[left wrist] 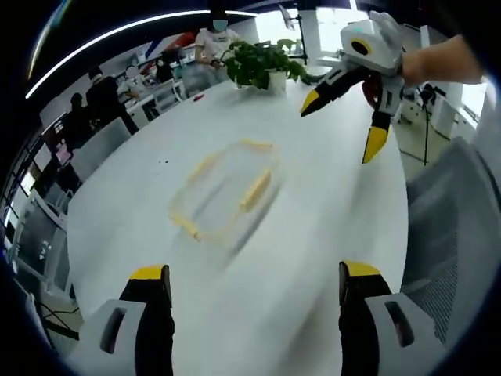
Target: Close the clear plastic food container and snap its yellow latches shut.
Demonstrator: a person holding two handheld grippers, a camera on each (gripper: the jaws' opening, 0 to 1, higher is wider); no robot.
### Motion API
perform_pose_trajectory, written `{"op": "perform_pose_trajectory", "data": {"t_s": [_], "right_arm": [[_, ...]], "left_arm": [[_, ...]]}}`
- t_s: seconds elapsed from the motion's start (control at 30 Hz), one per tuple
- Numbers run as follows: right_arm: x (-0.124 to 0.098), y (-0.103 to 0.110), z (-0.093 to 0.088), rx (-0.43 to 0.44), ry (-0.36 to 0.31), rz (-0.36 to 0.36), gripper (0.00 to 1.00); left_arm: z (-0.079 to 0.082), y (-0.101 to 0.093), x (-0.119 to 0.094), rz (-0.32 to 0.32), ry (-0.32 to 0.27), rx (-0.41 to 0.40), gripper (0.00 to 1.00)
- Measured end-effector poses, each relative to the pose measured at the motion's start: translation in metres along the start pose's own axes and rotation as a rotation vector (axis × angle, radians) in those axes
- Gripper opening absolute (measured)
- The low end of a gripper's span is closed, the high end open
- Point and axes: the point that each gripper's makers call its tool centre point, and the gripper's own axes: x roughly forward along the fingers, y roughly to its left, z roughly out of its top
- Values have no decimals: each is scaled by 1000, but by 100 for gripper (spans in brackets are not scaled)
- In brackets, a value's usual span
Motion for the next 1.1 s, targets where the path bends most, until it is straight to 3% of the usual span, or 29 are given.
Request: {"op": "perform_pose_trajectory", "data": {"t_s": [0.2,0.57,0.9,1.1], "right_arm": [[-11,2,-1,27,-38,-40,76],[-24,16,-13,63,-94,-95,76],[-36,24,-15,106,-197,-193,78],[-38,35,-26,157,-227,-212,78]], "left_arm": [[1,-5,-9,33,-52,-50,88],[-15,-19,-24,69,-81,-65,88],[-23,-33,-35,99,-137,-95,90],[-32,-41,-38,115,-171,-160,90]]}}
